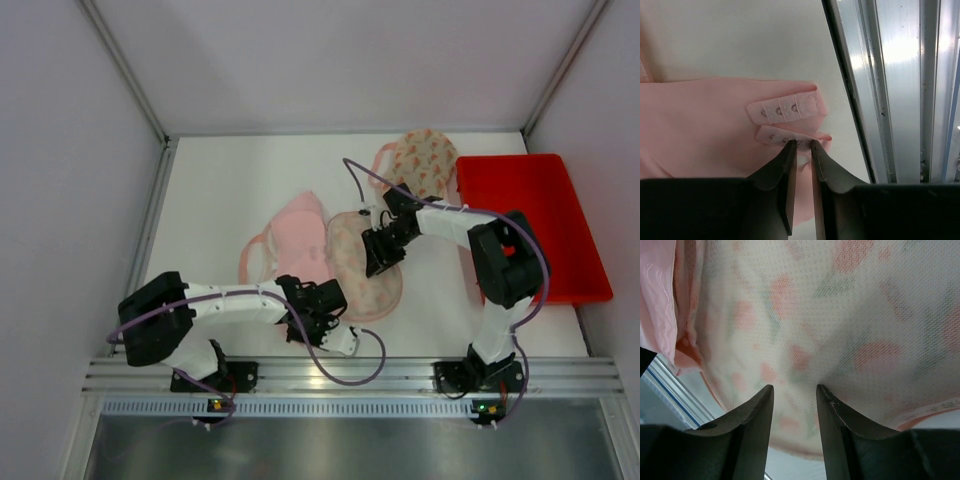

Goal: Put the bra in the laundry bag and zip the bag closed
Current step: Adjust the bra in the laundry bag.

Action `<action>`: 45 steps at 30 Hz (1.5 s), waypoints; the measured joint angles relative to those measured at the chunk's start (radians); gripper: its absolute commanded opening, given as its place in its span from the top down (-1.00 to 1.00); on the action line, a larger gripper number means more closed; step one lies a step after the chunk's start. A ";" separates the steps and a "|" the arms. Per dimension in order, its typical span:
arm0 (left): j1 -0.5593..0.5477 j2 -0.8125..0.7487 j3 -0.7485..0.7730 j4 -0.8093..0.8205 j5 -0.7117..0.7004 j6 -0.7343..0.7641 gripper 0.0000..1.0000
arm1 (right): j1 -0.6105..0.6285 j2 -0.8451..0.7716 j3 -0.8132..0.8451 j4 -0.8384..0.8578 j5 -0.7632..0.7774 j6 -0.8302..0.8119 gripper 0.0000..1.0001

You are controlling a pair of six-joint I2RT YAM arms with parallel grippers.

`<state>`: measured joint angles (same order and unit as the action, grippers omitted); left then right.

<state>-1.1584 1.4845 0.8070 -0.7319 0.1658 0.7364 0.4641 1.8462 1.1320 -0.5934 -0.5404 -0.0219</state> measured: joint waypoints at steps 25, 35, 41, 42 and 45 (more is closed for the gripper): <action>-0.001 -0.169 -0.042 -0.175 -0.002 0.005 0.36 | 0.000 0.044 0.069 -0.067 0.017 -0.039 0.18; -0.001 -0.116 0.085 -0.174 0.031 -0.017 0.07 | 0.000 0.033 0.069 -0.064 -0.023 -0.038 0.16; -0.001 0.017 0.068 -0.156 -0.014 -0.019 0.18 | 0.000 -0.010 0.069 -0.058 -0.081 -0.038 0.16; -0.001 0.027 0.065 -0.157 -0.016 -0.019 0.23 | 0.000 -0.014 0.069 -0.057 -0.092 -0.038 0.16; -0.001 0.050 0.065 -0.150 -0.018 -0.020 0.39 | 0.000 -0.018 0.069 -0.052 -0.111 -0.038 0.16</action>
<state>-1.1591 1.5345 0.8722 -0.8822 0.1482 0.7162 0.4644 1.8282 1.2015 -0.6456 -0.6514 -0.0597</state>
